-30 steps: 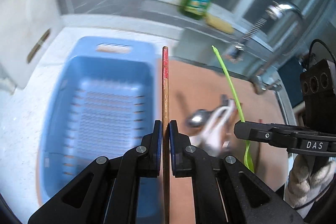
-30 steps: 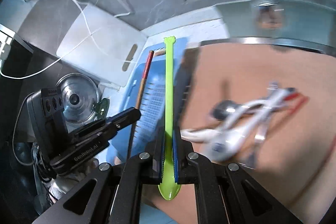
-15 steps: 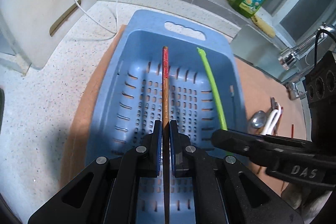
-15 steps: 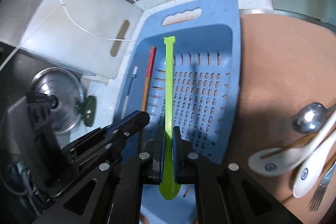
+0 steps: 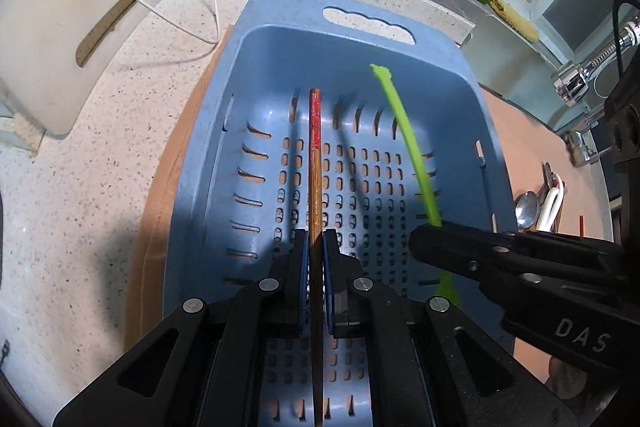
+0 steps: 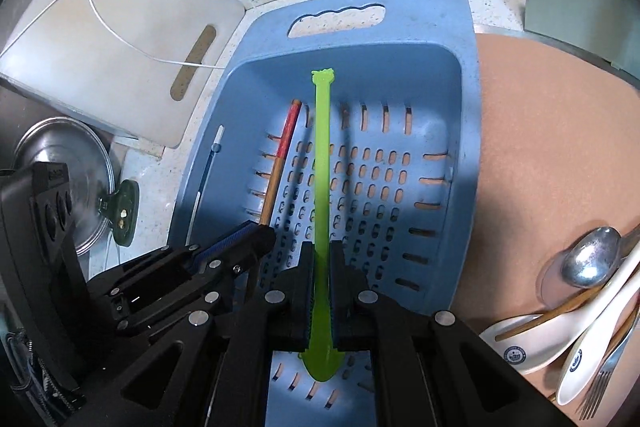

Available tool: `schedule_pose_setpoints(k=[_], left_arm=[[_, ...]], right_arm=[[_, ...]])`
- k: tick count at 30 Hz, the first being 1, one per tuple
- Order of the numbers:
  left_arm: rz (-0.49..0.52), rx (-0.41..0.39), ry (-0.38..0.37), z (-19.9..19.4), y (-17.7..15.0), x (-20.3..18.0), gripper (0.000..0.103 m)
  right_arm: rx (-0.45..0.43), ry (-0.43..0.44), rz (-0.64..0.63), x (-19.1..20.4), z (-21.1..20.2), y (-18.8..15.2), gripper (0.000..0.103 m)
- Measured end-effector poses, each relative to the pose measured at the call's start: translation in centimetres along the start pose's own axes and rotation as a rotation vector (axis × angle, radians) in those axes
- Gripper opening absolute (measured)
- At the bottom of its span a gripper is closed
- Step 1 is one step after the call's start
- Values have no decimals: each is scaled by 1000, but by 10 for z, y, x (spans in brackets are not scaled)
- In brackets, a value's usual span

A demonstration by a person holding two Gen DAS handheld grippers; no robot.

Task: Organize utensils
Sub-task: 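Carry the spoon and chopstick over the blue basket with both tools, then open the right tool to drop the green spoon while the left tool drops the chopstick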

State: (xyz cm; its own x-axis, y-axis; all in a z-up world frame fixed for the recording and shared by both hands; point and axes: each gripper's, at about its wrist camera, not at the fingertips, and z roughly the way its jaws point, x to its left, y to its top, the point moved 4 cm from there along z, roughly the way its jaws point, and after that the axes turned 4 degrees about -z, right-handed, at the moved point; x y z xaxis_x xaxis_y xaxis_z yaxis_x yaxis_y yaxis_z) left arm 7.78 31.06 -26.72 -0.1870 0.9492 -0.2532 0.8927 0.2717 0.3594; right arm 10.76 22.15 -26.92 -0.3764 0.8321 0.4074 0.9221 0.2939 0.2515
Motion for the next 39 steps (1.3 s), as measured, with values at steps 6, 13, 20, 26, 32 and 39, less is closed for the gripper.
schedule_pose_setpoints(k=[6, 13, 20, 26, 32, 39], left_arm=[[6, 7, 4, 3, 1, 0, 6], [11, 21, 12, 5, 1, -2, 6], [14, 22, 27, 7, 1, -3, 6], [17, 23, 30, 6, 1, -3, 9], [30, 2, 44, -6, 0, -6, 12], [8, -85, 77, -47, -8, -12, 13]], right_arm=[[8, -25, -20, 2, 0, 0, 6], [19, -53, -38, 6, 3, 0, 6], [24, -63, -44, 7, 4, 1, 7], [14, -49, -33, 2, -2, 0, 17], [-34, -21, -43, -9, -29, -5, 19], [-134, 40, -122, -27, -89, -17, 45]])
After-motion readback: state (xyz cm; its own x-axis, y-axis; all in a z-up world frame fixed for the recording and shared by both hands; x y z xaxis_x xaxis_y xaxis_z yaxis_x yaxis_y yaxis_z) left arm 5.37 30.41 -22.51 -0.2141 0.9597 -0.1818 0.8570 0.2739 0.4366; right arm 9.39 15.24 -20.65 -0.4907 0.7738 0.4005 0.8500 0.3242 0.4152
